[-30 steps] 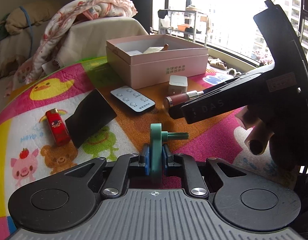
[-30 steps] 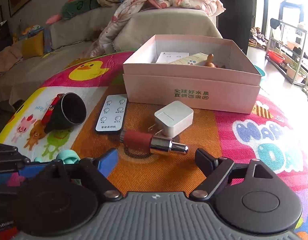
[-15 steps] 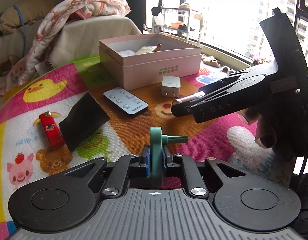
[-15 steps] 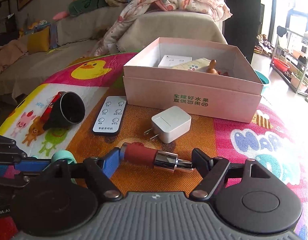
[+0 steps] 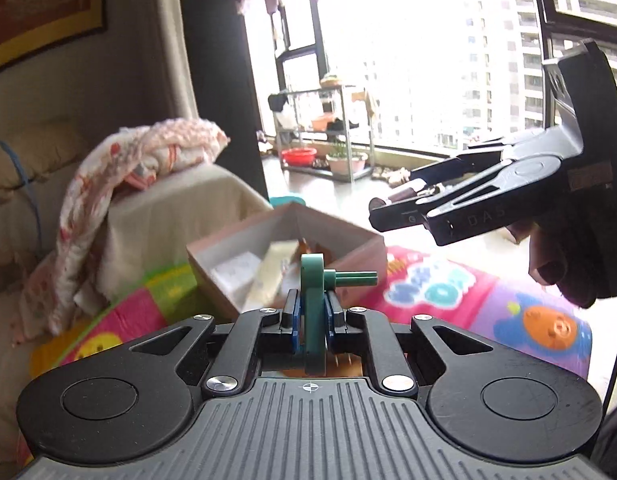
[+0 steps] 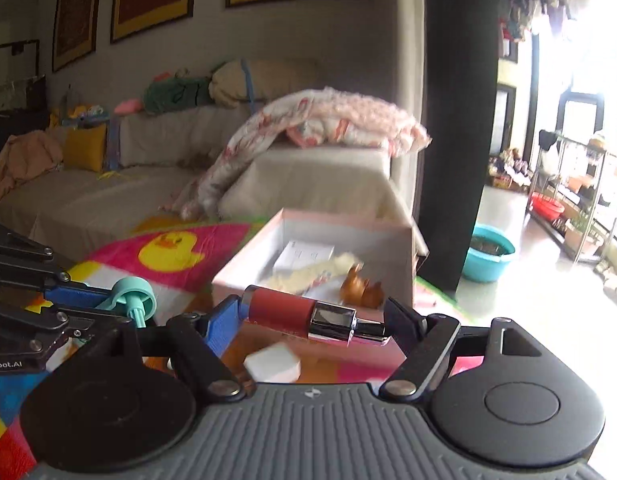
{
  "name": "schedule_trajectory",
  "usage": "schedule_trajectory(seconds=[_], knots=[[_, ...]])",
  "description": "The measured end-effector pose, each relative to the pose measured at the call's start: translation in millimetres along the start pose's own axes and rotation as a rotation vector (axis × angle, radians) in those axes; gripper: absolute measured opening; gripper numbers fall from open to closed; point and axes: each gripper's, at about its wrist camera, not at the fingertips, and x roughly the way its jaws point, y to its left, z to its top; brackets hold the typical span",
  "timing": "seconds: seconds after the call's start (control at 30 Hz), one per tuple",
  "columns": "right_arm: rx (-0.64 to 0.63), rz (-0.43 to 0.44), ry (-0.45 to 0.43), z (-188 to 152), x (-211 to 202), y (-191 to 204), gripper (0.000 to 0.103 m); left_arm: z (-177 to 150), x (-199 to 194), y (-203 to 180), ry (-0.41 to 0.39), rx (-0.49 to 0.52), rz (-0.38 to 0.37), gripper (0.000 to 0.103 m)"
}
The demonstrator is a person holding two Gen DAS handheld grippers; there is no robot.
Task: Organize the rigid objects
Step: 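Carry the cylinder with the right tool while the left tool carries the teal toy to the box, then open both tools to drop the teal toy and cylinder into the pink box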
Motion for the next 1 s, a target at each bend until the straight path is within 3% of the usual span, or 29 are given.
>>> schedule_trajectory(seconds=[0.07, 0.13, 0.23, 0.37, 0.63, 1.0], knots=[[-0.007, -0.046, -0.069, 22.7, 2.0, -9.1, 0.078, 28.8, 18.8, 21.2, -0.048, -0.071, -0.002, 0.014], [0.01, -0.067, -0.082, 40.9, 13.6, -19.1, 0.078, 53.2, 48.5, 46.3, -0.058, -0.158, -0.036, 0.014], [0.033, -0.065, -0.042, 49.8, 38.3, -27.9, 0.078, 73.2, 99.6, 75.5, -0.016, -0.261, -0.093, 0.014], [0.009, -0.064, 0.024, 38.0, 69.5, -22.5, 0.078, 73.2, 165.6, 102.0, 0.076, -0.406, -0.122, 0.014], [-0.03, -0.036, 0.092, 20.5, 108.9, -10.8, 0.078, 52.2, 228.4, 108.7, 0.195, -0.459, -0.133, 0.014], [-0.036, -0.003, 0.153, 5.5, 132.6, -6.6, 0.078, 42.9, 241.7, 114.1, 0.226, -0.5, -0.137, 0.017]])
